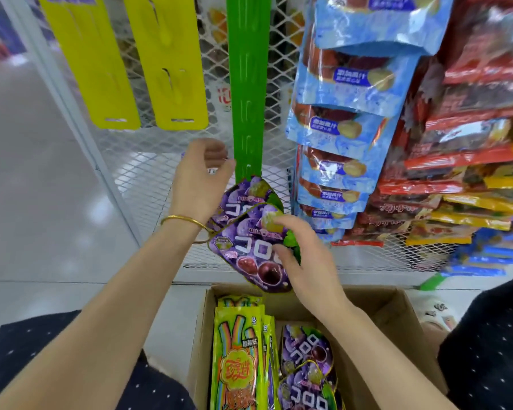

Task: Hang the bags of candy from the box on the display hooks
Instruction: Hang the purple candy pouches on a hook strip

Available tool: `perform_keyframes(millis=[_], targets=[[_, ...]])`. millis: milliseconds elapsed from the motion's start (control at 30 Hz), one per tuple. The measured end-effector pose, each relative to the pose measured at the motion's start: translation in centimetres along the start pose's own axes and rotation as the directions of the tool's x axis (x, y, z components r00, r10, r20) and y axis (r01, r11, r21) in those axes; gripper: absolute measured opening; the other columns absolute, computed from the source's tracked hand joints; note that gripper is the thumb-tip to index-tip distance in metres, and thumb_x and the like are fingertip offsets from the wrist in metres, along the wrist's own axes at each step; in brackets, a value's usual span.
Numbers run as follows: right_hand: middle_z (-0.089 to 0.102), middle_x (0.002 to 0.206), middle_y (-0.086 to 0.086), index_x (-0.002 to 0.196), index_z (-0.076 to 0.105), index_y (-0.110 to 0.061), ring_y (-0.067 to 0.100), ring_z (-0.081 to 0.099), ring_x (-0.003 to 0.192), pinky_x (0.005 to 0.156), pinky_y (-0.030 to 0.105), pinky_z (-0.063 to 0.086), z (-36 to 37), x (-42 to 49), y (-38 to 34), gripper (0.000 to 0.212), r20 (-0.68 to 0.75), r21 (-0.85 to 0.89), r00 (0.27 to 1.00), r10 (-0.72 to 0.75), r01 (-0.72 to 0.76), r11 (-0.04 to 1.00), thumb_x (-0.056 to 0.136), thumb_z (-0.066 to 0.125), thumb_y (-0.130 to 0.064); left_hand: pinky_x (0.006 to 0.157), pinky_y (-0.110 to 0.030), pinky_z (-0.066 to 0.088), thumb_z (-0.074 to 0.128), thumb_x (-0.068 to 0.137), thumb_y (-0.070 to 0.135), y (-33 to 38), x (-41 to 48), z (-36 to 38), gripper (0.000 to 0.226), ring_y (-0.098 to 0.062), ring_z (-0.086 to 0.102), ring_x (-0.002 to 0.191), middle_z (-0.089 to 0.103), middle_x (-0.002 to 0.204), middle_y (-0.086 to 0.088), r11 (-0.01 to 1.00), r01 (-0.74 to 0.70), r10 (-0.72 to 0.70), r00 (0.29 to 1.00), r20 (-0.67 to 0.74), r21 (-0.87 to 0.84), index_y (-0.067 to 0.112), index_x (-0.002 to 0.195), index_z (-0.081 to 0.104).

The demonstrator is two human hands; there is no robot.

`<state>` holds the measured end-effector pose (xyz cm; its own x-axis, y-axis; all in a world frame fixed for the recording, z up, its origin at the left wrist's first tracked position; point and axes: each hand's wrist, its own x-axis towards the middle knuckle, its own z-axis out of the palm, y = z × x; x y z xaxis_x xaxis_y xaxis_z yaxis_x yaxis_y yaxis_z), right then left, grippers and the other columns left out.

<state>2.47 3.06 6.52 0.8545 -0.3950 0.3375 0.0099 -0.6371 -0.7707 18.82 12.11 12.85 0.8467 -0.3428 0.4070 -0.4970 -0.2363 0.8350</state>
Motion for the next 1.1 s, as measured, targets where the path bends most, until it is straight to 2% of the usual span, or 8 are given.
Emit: perform_keyframes(millis=[100,233,433,633,733,900,1000,1100], targets=[[0.055,0.127,-0.004,0.13,0.049,-0.024,0.009,0.049,0.115,0.093,0.028,0.042,-0.1,1.9,-1.5,0.045,-0.037,-0.074,0.998,-0.045,0.042,0.996,0.09,0.055,-0.004,0.073,-0.01,0.046,0.061,0.087,0.009,0.9,1.1,0.7,0.028,0.0,0.057,0.079,0.06,0.092,-0.001,0.992,0.01,-0.013,0.999,-0.03,-0.123,0.001,0.112,0.053],[0.045,0.139,-0.002,0.14,0.037,-0.028,0.014,0.043,0.122,0.096,0.034,0.04,-0.3,4.7,-2.7,0.057,-0.072,-0.127,0.995,-0.065,0.056,0.99,0.09,0.05,-0.002,0.066,-0.03,0.047,0.056,0.091,0.02,1.9,2.2,1.0,0.015,-0.013,0.051,0.069,0.057,0.076,-0.009,0.994,0.045,-0.039,0.997,0.06,-0.104,0.005,0.089,0.06],[0.045,0.139,0.004,0.144,0.028,-0.026,0.023,0.047,0.119,0.094,0.044,0.044,0.0,7.6,-3.1,0.066,-0.09,-0.178,0.992,-0.084,0.067,0.982,0.088,0.046,0.004,0.055,-0.027,0.022,0.051,0.094,0.028,2.5,2.3,0.7,0.044,-0.015,0.037,0.066,0.045,0.072,-0.011,0.995,0.075,-0.068,0.991,0.118,-0.062,-0.012,0.077,0.06],[0.041,0.141,0.005,0.144,0.028,-0.024,0.024,0.045,0.124,0.098,0.045,0.042,0.6,8.1,-2.8,0.069,-0.075,-0.154,0.994,-0.074,0.062,0.986,0.085,0.045,0.007,0.05,-0.018,0.03,0.053,0.092,0.032,2.7,2.1,0.5,0.028,-0.013,0.043,0.073,0.05,0.079,-0.01,0.976,0.186,-0.17,0.975,0.145,-0.109,0.01,0.075,0.058],[0.041,0.141,0.005,0.143,0.029,-0.024,0.025,0.046,0.123,0.097,0.047,0.042,0.8,7.9,-2.6,0.068,-0.069,-0.141,0.996,-0.061,0.051,0.989,0.084,0.044,0.007,0.046,-0.014,0.027,0.053,0.092,0.033,2.6,2.0,0.4,0.033,-0.015,0.04,0.068,0.047,0.079,-0.011,0.968,0.212,-0.193,0.971,0.144,-0.134,0.002,0.086,0.061],[0.04,0.141,0.003,0.143,0.029,-0.025,0.027,0.049,0.119,0.094,0.047,0.044,1.3,7.3,-1.9,0.067,-0.027,-0.156,0.998,-0.059,0.054,0.986,0.085,0.044,0.005,0.055,-0.025,0.028,0.051,0.094,0.028,2.0,1.9,0.3,0.043,-0.013,0.036,0.062,0.041,0.07,-0.01,0.984,0.122,-0.102,0.984,0.144,-0.133,-0.012,0.076,0.055],[0.039,0.14,0.004,0.144,0.027,-0.028,0.028,0.049,0.119,0.09,0.049,0.046,1.4,7.1,-1.2,0.069,-0.015,-0.142,0.998,-0.062,0.06,0.988,0.085,0.045,0.005,0.051,-0.021,0.028,0.05,0.094,0.021,1.1,1.7,0.1,0.033,-0.005,0.035,0.052,0.042,0.06,-0.007,0.997,0.05,-0.037,0.983,0.178,-0.066,-0.001,0.071,0.057],[0.037,0.134,0.008,0.147,0.021,-0.028,0.034,0.048,0.114,0.084,0.051,0.047,1.5,6.7,-0.9,0.079,0.008,-0.167,0.996,-0.084,0.085,0.982,0.082,0.046,0.01,0.064,-0.014,0.04,0.053,0.092,0.011,0.7,1.0,0.1,0.016,-0.001,0.052,0.069,0.062,0.082,-0.003,1.0,-0.001,0.006,0.986,0.169,-0.029,0.008,0.095,0.068]])
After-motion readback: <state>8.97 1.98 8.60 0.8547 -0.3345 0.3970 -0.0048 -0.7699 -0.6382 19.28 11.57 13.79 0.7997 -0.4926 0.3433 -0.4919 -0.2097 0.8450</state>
